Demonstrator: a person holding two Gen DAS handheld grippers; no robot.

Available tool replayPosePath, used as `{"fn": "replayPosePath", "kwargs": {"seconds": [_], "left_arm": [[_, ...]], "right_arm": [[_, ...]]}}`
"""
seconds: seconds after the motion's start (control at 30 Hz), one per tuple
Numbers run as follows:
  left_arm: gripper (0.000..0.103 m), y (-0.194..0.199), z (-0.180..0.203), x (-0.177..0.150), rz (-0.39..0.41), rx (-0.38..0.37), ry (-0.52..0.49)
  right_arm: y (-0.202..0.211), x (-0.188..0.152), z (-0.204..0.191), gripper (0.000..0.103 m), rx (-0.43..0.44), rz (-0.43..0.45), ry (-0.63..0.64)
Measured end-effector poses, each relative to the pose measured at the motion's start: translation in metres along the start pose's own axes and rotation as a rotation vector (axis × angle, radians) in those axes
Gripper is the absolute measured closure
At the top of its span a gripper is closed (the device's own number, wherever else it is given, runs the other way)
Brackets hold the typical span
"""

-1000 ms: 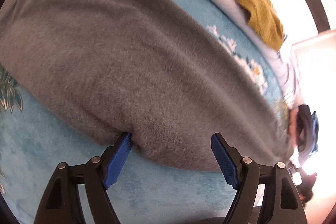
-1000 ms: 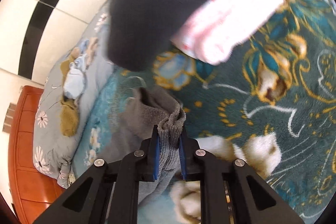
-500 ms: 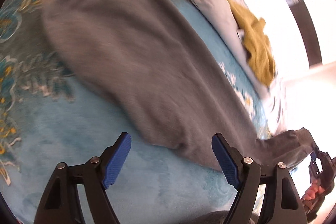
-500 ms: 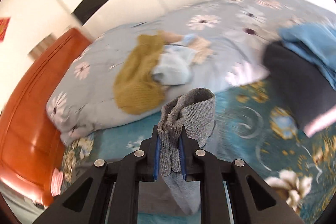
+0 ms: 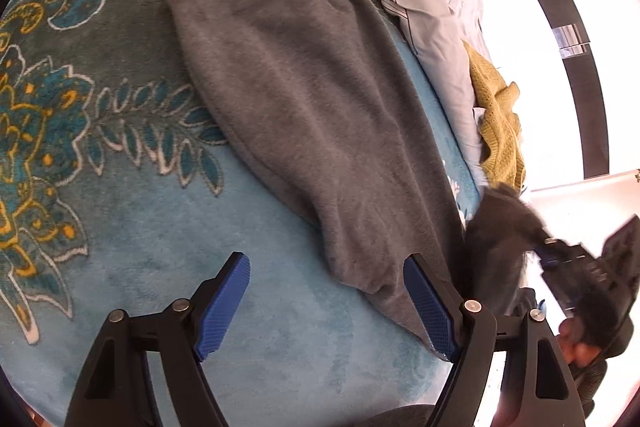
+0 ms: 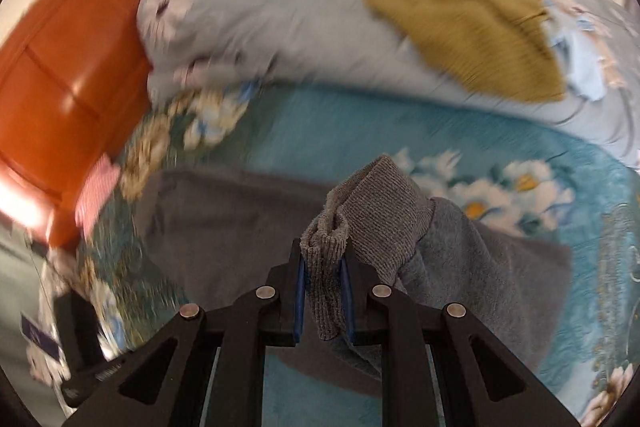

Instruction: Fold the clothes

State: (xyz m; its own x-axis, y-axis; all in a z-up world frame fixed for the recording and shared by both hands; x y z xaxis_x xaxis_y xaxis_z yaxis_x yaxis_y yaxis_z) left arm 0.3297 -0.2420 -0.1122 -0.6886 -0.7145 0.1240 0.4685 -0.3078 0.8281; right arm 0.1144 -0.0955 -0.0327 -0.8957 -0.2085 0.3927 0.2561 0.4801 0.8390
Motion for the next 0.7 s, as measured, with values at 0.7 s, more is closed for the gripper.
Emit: {"fn": "replayPosePath", "kwargs": {"seconds": [0.7], "left_arm": [[0.021, -0.053, 0.102, -0.006, -0.096, -0.163, -0.141]], "right_arm": [[0.026, -0.04, 0.074, 0.061, 0.21, 0.042, -0.41]]}}
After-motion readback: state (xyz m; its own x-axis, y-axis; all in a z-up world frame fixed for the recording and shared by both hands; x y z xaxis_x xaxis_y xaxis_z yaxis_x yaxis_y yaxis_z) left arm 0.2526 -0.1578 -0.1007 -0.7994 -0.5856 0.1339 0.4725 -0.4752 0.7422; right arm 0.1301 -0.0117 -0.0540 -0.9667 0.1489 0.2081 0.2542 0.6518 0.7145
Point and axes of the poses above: each gripper's, at about its wrist camera, not at the fingertips, and y roughly against the way its jaws point, z to its right, x to its top, the point moved 10 cm from there along -y, roughly the way its jaws point, and after that the axes turned 6 degrees about x, right-handed, at the moved point
